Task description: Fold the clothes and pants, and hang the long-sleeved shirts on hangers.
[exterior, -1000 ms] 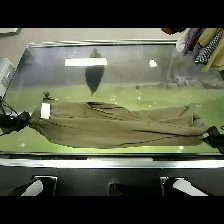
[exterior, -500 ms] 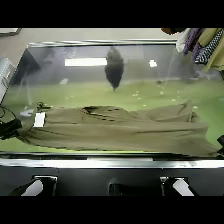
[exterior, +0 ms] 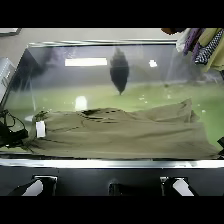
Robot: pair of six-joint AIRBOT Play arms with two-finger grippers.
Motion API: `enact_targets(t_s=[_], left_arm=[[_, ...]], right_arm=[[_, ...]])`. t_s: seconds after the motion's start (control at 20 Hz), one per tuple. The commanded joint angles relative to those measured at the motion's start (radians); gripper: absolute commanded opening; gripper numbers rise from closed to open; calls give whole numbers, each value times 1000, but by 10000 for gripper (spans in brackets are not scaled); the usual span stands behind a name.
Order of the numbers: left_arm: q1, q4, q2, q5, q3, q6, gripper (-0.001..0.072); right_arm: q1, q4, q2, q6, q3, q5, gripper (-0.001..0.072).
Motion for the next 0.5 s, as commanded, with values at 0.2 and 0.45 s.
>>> enact_targets(t_s=[0.2, 0.45], left_arm=[[-8, 2, 4, 80, -39, -37, 241], [-4, 2, 140, 266, 54, -93, 416]], right_arm=[[1, 4, -69, 3, -26, -60, 393], [1, 23, -19, 127, 100, -152, 493]])
